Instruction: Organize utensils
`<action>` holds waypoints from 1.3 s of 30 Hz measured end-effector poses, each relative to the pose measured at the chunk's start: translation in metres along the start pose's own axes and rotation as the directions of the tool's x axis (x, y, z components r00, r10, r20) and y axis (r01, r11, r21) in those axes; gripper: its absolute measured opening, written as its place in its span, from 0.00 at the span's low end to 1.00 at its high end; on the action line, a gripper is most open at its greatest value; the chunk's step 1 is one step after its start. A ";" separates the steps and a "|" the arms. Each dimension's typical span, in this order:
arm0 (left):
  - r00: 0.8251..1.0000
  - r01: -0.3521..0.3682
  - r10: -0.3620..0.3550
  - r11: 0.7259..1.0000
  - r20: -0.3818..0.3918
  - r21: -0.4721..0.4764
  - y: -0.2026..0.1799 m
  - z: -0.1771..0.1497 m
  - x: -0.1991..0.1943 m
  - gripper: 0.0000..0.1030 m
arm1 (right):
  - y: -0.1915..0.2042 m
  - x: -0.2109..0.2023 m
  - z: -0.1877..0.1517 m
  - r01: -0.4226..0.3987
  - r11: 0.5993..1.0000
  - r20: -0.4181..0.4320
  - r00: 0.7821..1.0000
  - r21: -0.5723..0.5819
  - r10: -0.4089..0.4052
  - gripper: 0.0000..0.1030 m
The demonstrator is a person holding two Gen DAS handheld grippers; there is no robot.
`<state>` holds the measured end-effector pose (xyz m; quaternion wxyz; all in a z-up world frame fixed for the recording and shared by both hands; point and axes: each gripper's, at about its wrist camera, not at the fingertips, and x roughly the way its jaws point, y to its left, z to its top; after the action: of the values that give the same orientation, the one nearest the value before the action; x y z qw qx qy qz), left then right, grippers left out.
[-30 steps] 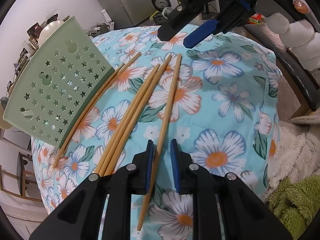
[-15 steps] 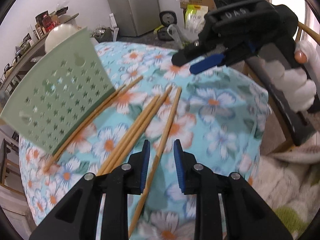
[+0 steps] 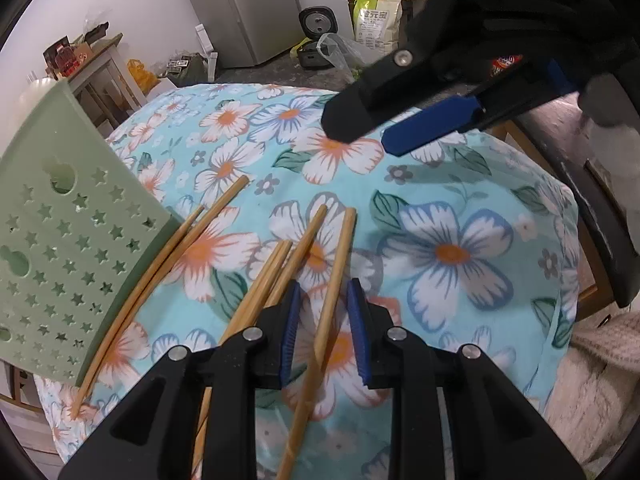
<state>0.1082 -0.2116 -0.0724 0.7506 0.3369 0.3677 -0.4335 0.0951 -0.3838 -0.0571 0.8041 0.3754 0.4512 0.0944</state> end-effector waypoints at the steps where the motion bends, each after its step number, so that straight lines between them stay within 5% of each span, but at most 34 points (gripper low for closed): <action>1: 1.000 0.002 -0.002 1.000 -0.001 -0.001 0.000 0.001 0.000 0.22 | 0.000 0.001 0.000 0.000 1.000 -0.002 1.000 0.001 0.000 0.53; 8: 1.000 -0.006 0.005 1.000 0.015 0.013 -0.002 -0.002 0.001 0.05 | 0.005 -0.001 -0.002 -0.005 1.000 0.004 1.000 0.000 0.005 0.53; 14: 0.998 -0.029 0.030 0.999 0.056 -0.022 0.004 -0.007 -0.023 0.05 | 0.008 -0.016 -0.001 -0.029 1.000 0.047 0.998 0.011 0.029 0.53; 20: 0.989 -0.069 0.088 0.986 0.122 -0.152 0.030 -0.020 -0.067 0.05 | 0.003 -0.025 -0.002 -0.099 0.993 0.078 0.993 0.069 0.094 0.53; 28: 0.952 -0.093 0.201 0.909 0.232 -0.405 0.072 -0.043 -0.128 0.05 | -0.012 0.014 -0.013 -0.184 0.950 -0.018 0.981 0.251 0.195 0.42; 39: 0.918 -0.031 0.243 0.832 0.314 -0.554 0.092 -0.069 -0.161 0.05 | -0.046 0.052 -0.017 -0.207 0.841 0.007 0.972 0.499 0.235 0.19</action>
<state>0.1161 -0.0534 0.0466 0.8999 0.0507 0.3000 -0.3124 0.1030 -0.3822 -0.1281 0.6516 0.6161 0.4357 0.0775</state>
